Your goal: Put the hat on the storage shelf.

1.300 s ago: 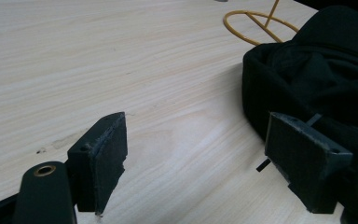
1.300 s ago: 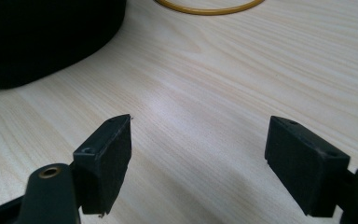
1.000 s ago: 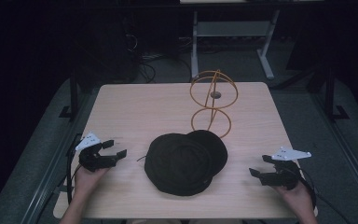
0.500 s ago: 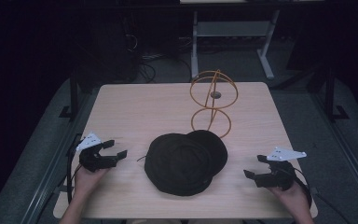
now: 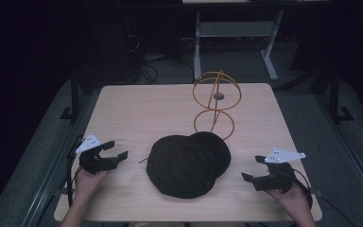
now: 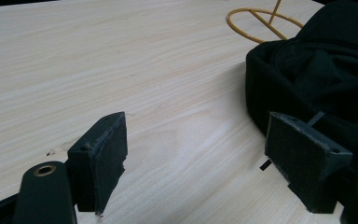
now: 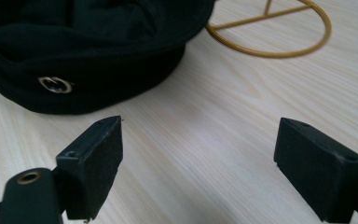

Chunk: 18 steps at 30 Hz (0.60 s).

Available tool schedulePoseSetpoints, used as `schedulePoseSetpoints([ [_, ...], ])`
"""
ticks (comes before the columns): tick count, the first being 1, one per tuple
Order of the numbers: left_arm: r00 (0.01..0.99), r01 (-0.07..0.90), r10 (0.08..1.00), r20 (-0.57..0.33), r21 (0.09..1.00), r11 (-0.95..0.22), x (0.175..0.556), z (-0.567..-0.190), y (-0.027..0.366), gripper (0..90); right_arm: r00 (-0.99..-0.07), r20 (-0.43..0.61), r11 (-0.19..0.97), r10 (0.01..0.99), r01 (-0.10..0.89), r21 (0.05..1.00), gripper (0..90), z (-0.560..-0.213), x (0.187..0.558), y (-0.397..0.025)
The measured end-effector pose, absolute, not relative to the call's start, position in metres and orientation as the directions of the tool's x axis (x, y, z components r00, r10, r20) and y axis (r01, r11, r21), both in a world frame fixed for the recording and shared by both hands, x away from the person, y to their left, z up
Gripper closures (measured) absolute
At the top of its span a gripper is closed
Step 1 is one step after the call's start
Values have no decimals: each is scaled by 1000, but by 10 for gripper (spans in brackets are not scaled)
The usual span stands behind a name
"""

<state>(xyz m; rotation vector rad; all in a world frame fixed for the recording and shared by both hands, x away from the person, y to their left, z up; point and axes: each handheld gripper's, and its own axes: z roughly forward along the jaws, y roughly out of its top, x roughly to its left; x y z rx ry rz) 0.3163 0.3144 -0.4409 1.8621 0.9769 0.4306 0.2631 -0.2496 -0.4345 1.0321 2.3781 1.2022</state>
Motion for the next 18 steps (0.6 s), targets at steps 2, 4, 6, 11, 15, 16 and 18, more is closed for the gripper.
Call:
schedulePoseSetpoints([
  [2, 618, 442, 779, -107, 866, -232, 316, -441, 315, 208, -716, 69, 398, 694, 462, 793, 153, -432, 262, -246],
  [4, 618, 442, 780, -104, 866, -235, 316, -441, 315, 209, -730, 68, 407, 680, 453, 793, 159, -428, 261, -240],
  [6, 617, 436, 781, -96, 868, -237, 315, -441, 315, 209, -747, 57, 426, 663, 439, 791, 164, -424, 260, -235],
  [11, 615, 434, 782, -100, 871, -230, 315, -440, 315, 209, -786, 35, 457, 618, 395, 797, 207, -411, 256, -218],
  [15, 616, 436, 782, -101, 870, -231, 315, -440, 316, 209, -819, 18, 487, 573, 358, 797, 233, -400, 254, -204],
  [16, 616, 436, 781, -102, 870, -231, 315, -440, 316, 209, -826, 17, 495, 564, 354, 794, 242, -398, 254, -201],
  [18, 616, 439, 781, -106, 869, -228, 315, -440, 316, 209, -838, 12, 506, 545, 340, 793, 250, -394, 254, -193],
])
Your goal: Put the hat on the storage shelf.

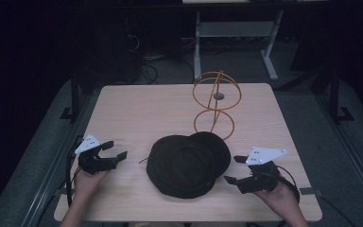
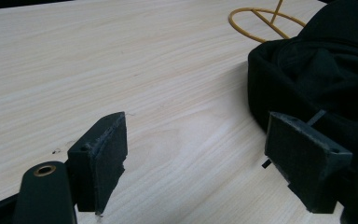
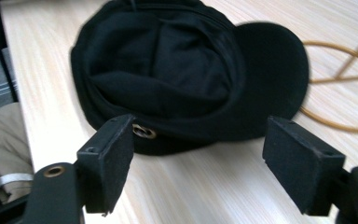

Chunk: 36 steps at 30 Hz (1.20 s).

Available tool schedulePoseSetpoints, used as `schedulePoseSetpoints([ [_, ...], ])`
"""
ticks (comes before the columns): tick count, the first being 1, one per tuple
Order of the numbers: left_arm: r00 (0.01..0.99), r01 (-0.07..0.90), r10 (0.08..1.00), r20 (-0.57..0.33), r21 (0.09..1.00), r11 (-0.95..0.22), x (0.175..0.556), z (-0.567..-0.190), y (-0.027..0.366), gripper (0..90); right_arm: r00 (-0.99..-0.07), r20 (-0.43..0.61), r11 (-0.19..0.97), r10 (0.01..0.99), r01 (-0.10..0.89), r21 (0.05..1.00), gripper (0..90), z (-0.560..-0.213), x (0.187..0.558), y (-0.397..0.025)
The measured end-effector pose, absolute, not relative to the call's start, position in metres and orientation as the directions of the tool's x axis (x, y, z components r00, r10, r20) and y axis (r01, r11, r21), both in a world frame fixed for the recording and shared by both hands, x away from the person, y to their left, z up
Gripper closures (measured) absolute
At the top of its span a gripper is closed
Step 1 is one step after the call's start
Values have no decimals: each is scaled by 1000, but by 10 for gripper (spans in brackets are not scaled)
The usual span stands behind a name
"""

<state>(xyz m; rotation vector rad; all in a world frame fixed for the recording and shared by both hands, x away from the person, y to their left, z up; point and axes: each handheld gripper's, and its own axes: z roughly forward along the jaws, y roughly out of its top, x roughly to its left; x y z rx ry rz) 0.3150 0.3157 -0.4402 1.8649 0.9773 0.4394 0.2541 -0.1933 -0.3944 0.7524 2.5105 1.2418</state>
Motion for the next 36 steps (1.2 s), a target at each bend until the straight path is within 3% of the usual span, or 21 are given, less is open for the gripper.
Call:
schedulePoseSetpoints([
  [36, 625, 447, 773, -108, 862, -241, 316, -442, 314, 210, -949, -8, 642, 316, 208, 738, 566, -396, 251, -105],
])
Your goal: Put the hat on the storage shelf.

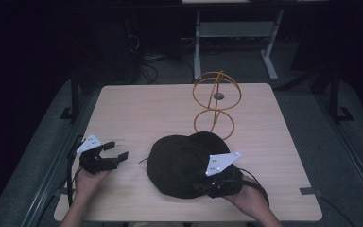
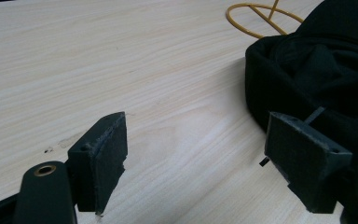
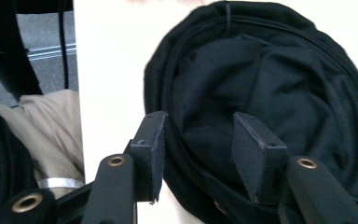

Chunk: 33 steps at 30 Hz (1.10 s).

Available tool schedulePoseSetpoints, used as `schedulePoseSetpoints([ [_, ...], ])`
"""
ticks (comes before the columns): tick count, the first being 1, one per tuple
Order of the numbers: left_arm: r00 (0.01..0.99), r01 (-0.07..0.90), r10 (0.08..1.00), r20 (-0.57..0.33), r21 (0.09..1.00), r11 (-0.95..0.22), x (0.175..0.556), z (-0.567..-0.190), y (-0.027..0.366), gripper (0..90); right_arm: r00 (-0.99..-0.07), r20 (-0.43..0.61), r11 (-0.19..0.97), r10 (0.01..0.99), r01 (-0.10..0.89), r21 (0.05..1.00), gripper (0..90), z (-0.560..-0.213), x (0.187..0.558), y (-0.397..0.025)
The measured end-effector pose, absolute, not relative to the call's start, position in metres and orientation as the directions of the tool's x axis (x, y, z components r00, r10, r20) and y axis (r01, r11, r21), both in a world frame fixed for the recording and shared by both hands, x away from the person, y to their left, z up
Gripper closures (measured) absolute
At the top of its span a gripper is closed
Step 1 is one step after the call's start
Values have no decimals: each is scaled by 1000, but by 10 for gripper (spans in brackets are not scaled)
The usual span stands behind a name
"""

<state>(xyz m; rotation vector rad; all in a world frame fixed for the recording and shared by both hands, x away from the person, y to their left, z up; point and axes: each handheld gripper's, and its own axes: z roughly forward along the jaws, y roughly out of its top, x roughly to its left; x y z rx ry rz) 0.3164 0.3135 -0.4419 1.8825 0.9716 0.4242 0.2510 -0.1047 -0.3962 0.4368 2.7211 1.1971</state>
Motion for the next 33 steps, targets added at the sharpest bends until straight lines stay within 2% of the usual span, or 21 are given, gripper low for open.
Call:
schedulePoseSetpoints([
  [11, 630, 442, 770, -104, 863, -245, 316, -442, 313, 210, -968, -17, 702, 249, 168, 692, 660, -407, 252, -75],
  [19, 631, 445, 769, -109, 862, -243, 317, -442, 312, 210, -976, -38, 755, 215, 141, 641, 666, -421, 253, -59],
  [33, 637, 443, 764, -102, 860, -255, 317, -443, 310, 210, -970, -60, 787, 235, 154, 597, 690, -432, 256, -48],
])
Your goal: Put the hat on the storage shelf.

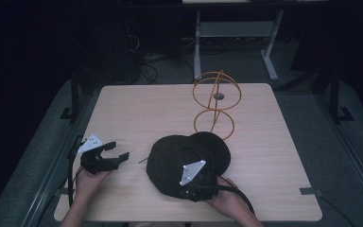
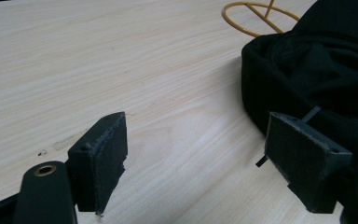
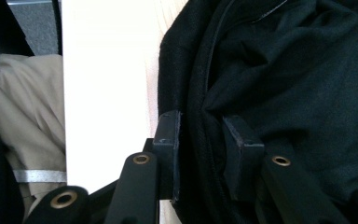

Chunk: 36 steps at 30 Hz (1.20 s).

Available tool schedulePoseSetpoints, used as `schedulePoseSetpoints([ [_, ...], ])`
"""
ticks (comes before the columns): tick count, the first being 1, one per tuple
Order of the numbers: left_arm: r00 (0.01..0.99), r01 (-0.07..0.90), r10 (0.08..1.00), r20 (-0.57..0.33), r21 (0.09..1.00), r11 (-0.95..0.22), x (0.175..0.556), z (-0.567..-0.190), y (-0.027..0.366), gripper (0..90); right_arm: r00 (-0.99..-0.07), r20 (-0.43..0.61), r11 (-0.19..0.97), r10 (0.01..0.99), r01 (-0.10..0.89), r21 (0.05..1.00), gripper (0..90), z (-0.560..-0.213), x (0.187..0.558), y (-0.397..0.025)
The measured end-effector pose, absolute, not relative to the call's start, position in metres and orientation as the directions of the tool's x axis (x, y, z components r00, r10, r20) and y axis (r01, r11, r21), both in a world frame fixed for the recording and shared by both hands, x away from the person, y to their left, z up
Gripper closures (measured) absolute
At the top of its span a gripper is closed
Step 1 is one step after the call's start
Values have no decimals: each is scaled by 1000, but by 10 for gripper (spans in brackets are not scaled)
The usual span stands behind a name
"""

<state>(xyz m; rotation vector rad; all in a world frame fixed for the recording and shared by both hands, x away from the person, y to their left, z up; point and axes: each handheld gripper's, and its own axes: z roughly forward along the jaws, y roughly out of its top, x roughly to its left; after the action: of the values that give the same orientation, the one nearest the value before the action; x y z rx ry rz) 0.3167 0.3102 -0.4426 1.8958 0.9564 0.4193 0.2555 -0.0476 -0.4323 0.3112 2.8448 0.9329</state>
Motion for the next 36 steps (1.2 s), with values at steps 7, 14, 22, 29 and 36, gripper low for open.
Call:
schedulePoseSetpoints([
  [7, 640, 445, 761, -104, 858, -256, 317, -443, 310, 210, -969, -44, 800, 242, 174, 574, 702, -436, 256, -42],
  [14, 643, 443, 759, -105, 859, -257, 317, -443, 308, 210, -968, -29, 798, 249, 188, 573, 728, -441, 258, -41],
  [22, 644, 448, 755, -121, 860, -244, 316, -443, 308, 210, -967, -40, 787, 250, 179, 590, 755, -435, 255, -41],
  [29, 662, 448, 736, -142, 862, -237, 316, -442, 305, 210, -969, -38, 752, 245, 165, 638, 757, -414, 252, -46],
  [36, 705, 422, 689, -166, 880, -220, 311, -437, 295, 210, -963, -13, 683, 269, 181, 708, 749, -379, 260, -60],
])
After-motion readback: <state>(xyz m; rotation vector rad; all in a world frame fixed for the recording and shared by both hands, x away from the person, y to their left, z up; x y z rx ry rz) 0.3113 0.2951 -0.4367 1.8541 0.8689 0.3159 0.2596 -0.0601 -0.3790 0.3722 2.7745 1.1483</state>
